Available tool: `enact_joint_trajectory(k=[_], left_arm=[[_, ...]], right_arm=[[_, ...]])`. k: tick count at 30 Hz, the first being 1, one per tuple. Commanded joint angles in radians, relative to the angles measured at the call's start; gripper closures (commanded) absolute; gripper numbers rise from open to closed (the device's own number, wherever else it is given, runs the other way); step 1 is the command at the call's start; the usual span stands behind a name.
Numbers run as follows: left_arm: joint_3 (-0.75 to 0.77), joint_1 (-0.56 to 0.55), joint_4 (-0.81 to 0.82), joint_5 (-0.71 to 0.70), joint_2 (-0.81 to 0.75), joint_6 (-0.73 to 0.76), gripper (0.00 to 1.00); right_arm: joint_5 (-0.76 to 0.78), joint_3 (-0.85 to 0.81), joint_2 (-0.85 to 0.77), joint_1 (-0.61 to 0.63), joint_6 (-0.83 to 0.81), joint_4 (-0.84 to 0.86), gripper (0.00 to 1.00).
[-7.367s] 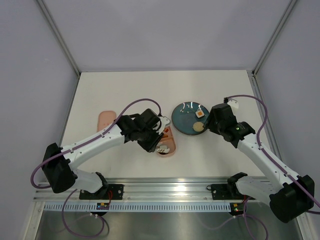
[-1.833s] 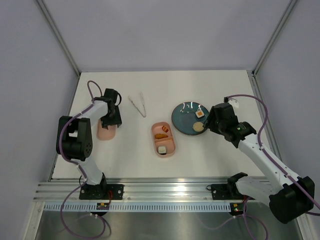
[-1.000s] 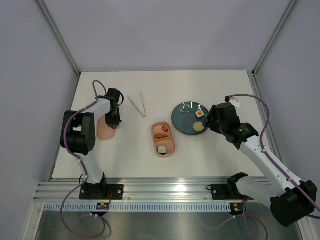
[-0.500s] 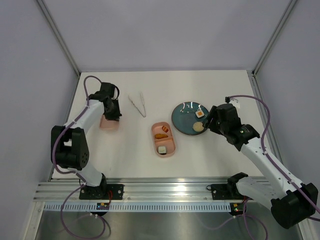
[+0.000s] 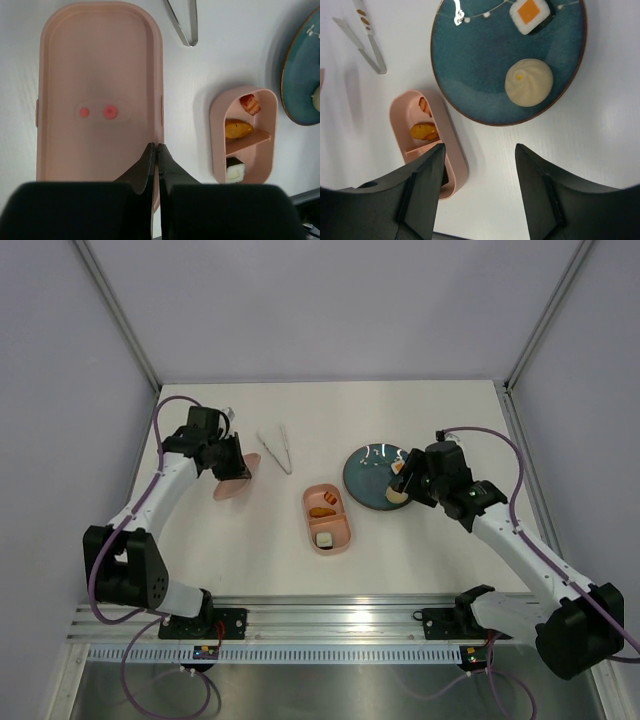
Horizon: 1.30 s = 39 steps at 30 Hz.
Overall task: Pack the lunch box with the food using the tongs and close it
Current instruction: Pick up the box lid from the center of the board.
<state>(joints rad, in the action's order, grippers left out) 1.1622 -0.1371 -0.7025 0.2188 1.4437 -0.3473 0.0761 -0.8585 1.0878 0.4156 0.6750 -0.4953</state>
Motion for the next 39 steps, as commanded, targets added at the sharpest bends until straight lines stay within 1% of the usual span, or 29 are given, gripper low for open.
enact_joint_trajectory(k=[1, 4, 9, 14, 15, 16, 18, 19, 20, 21, 22, 26, 28, 31, 39], left_arm=[[-0.021, -0.002, 0.069, 0.115, -0.074, -0.036, 1.00], [-0.036, -0.004, 0.086, 0.142, -0.097, -0.053, 1.00], [-0.055, -0.006, 0.121, 0.198, -0.132, -0.081, 1.00], [-0.091, -0.012, 0.158, 0.220, -0.163, -0.105, 1.00], [-0.102, -0.013, 0.166, 0.221, -0.166, -0.110, 1.00], [-0.102, -0.012, 0.167, 0.223, -0.169, -0.111, 1.00], [-0.105, -0.013, 0.169, 0.226, -0.175, -0.113, 1.00], [-0.105, -0.013, 0.170, 0.228, -0.178, -0.116, 1.00], [-0.108, -0.015, 0.172, 0.232, -0.181, -0.116, 1.00], [-0.108, -0.016, 0.175, 0.232, -0.186, -0.116, 1.00], [-0.108, -0.016, 0.176, 0.235, -0.187, -0.117, 1.00], [-0.111, -0.019, 0.175, 0.240, -0.193, -0.117, 1.00], [-0.113, -0.019, 0.175, 0.240, -0.198, -0.117, 1.00], [-0.118, -0.019, 0.176, 0.244, -0.198, -0.116, 1.00], [-0.122, -0.021, 0.172, 0.249, -0.203, -0.113, 1.00]], right_arm=[[-0.103, -0.039, 0.030, 0.005, 0.037, 0.092, 0.34], [-0.119, -0.054, 0.055, 0.028, 0.057, 0.121, 0.35], [-0.156, -0.111, 0.158, 0.113, 0.118, 0.211, 0.34], [-0.151, -0.272, 0.342, 0.202, 0.231, 0.251, 0.33], [-0.171, -0.289, 0.371, 0.215, 0.282, 0.270, 0.33], [-0.202, -0.309, 0.433, 0.219, 0.305, 0.299, 0.33], [-0.240, -0.378, 0.495, 0.236, 0.362, 0.343, 0.33], [-0.233, -0.410, 0.556, 0.244, 0.371, 0.343, 0.33], [-0.230, -0.475, 0.589, 0.250, 0.382, 0.325, 0.33], [-0.234, -0.503, 0.616, 0.256, 0.402, 0.324, 0.33], [-0.261, -0.534, 0.674, 0.258, 0.414, 0.321, 0.32], [-0.298, -0.698, 0.802, 0.270, 0.454, 0.291, 0.31], [-0.346, -0.744, 0.869, 0.273, 0.480, 0.293, 0.31], [-0.378, -0.832, 0.943, 0.287, 0.508, 0.293, 0.30], [-0.400, -0.964, 1.058, 0.337, 0.500, 0.250, 0.30]])
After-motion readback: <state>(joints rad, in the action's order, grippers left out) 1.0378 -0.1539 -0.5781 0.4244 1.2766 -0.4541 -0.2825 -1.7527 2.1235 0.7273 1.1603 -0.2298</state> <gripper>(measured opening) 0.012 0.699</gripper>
